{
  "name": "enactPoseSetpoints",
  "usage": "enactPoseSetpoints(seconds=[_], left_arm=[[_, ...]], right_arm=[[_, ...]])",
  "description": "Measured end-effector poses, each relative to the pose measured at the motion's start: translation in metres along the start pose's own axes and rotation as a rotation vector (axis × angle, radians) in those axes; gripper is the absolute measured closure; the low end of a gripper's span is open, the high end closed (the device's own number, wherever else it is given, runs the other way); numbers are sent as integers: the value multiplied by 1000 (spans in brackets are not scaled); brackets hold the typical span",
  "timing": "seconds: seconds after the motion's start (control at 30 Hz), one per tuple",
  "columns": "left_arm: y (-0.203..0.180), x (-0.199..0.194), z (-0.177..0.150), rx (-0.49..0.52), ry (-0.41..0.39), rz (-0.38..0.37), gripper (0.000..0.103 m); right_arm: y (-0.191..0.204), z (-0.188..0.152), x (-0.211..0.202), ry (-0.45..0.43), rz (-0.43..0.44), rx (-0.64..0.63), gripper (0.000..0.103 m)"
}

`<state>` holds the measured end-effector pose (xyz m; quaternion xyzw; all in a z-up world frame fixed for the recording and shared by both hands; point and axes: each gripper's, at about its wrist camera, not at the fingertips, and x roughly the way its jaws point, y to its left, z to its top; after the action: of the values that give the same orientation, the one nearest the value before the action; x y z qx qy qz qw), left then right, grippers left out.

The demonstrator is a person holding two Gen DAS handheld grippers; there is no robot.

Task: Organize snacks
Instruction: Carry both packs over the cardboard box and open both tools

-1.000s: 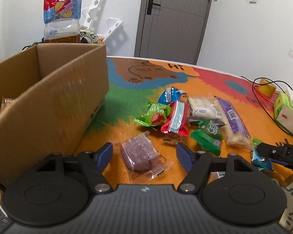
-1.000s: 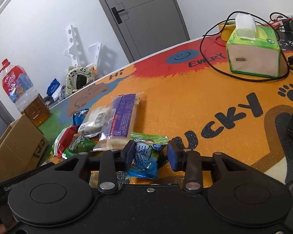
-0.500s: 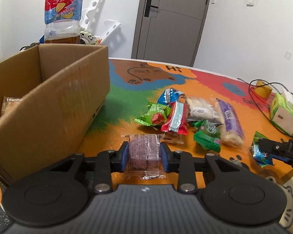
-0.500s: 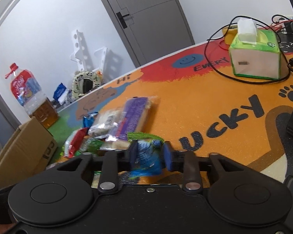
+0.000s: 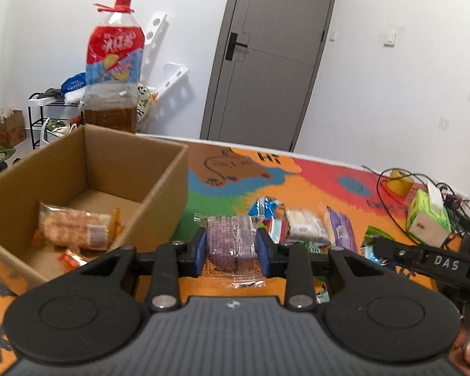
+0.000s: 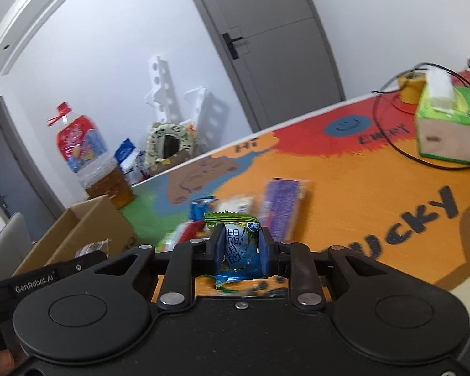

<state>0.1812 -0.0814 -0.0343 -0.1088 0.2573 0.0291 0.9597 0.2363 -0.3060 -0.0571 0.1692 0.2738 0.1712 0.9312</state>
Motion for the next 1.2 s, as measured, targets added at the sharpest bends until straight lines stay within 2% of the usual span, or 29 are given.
enactPoseSetpoints(seconds=[0.6,1.2], left_arm=[[40,-49,23,-9,-83,52,71],[103,-46,44,-52,-91,127,71]], right_arm=[[76,9,3,-14,135,-70,80],[139,15,28,-8,226,-110,80]])
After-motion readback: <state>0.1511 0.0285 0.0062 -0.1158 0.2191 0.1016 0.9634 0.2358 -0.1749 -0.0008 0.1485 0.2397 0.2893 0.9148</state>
